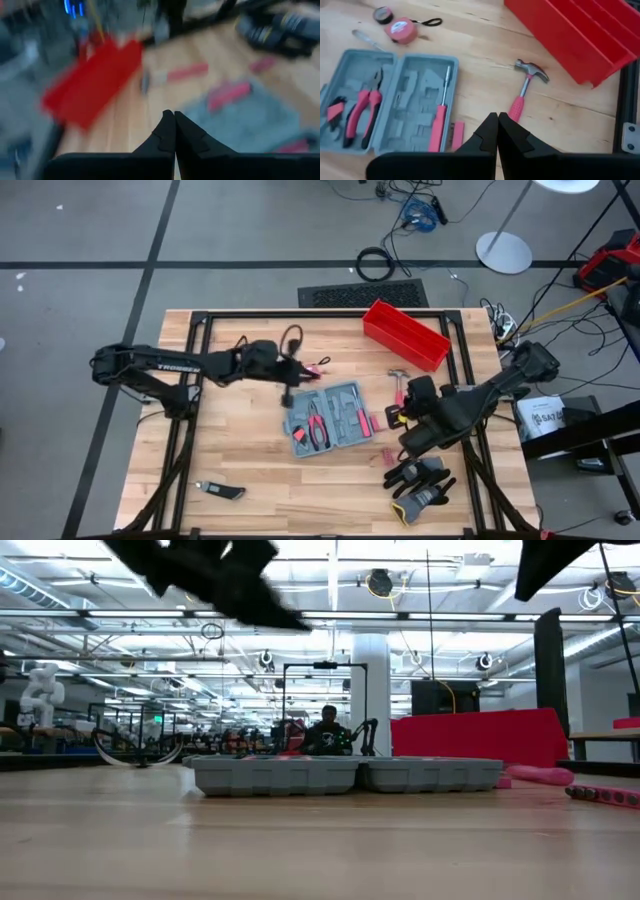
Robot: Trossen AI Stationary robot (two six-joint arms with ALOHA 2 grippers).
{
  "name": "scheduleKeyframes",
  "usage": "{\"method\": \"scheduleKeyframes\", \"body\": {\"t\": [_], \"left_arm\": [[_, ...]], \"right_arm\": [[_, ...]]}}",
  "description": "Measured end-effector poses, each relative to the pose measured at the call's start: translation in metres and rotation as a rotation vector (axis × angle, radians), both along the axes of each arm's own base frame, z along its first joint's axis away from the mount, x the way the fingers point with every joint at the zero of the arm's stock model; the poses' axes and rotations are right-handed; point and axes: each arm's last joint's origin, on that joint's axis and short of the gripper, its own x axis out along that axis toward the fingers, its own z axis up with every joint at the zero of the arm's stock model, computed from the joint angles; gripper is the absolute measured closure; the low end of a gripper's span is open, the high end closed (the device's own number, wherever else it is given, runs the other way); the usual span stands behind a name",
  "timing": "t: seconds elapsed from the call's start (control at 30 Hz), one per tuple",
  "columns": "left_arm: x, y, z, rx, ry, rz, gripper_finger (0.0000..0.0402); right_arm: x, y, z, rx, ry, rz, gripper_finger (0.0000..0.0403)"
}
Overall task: Prefit tool cases
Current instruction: Put the hammer into the toolbox
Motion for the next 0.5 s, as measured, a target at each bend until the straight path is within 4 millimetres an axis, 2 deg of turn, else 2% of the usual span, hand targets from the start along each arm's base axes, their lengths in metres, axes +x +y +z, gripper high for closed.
{"method": "scheduleKeyframes", "body": {"t": [0.13,0.3,0.5], "left_arm": [[0.041,-0.016,0.01,0.162,-0.003,-0.053,0.0375],[0.105,-0.021,-0.004,0.299,0.106,-0.143,0.0333],[0.172,-0.018,-0.02,0.477,0.085,-0.259,0.0317]], "right_arm": [[-0.017,0.004,0.013,0.021,-0.052,0.063,0.0403],[-0.046,0.01,0.045,0.046,-0.208,0.185,0.0394],[-0.073,0.008,0.082,-0.091,-0.402,0.36,0.0378]]}}
